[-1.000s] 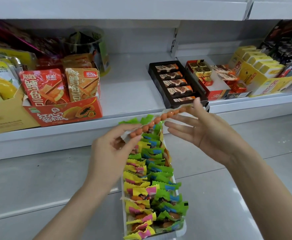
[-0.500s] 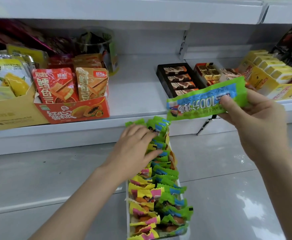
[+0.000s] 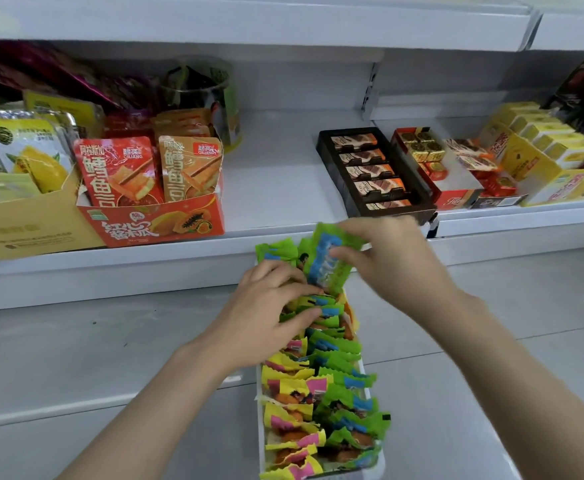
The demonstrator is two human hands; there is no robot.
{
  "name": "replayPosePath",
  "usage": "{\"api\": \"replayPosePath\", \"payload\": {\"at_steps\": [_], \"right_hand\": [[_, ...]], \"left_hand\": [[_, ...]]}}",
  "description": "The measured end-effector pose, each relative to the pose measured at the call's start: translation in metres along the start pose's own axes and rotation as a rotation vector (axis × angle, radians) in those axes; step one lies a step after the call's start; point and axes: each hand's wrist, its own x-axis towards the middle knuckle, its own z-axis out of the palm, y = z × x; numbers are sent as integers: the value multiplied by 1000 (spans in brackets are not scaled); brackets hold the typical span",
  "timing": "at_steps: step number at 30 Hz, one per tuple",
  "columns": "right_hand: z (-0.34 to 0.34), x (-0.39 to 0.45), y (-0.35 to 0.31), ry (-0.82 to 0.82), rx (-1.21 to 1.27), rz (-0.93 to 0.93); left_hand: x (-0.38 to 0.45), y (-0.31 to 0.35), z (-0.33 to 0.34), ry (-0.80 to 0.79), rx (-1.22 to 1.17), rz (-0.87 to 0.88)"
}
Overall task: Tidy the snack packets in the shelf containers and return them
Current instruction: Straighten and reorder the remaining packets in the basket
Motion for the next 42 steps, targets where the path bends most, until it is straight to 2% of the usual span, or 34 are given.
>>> {"api": "replayPosePath", "payload": {"at_steps": [3, 4, 7, 11, 12, 14, 16, 25, 29, 32, 37, 42], "right_hand": [[31, 7, -8, -211, -146, 34], [34, 5, -7, -200, -141, 43], [31, 0, 4, 7, -24, 66], [43, -4, 7, -132, -89, 82], [45, -4, 7, -94, -33, 92], [44, -2, 15, 79, 62, 114], [41, 1, 22, 157, 27, 128], [51, 17, 22, -72, -79, 283], [50, 20, 11, -61, -74, 287], [23, 15, 10, 59, 69, 236], [-22, -7, -8, 215, 681, 249], [-77, -18, -19, 505, 861, 154]], "left_hand": [[-1, 0, 1, -1, 4, 2], [-1, 0, 1, -5, 7, 4], [-4, 1, 2, -3, 20, 12], [-7, 1, 4, 24, -52, -21], [-7, 1, 3, 20, -58, -19], [-4, 0, 2, -8, -33, -8], [0, 0, 2, -29, -13, -6], [0, 2, 4, 32, 2, 12], [-2, 2, 3, 32, -28, 2], [-3, 1, 3, 20, -23, 1], [-3, 7, 2, 70, -123, -55], [-8, 19, -9, 68, -353, -199]]}}
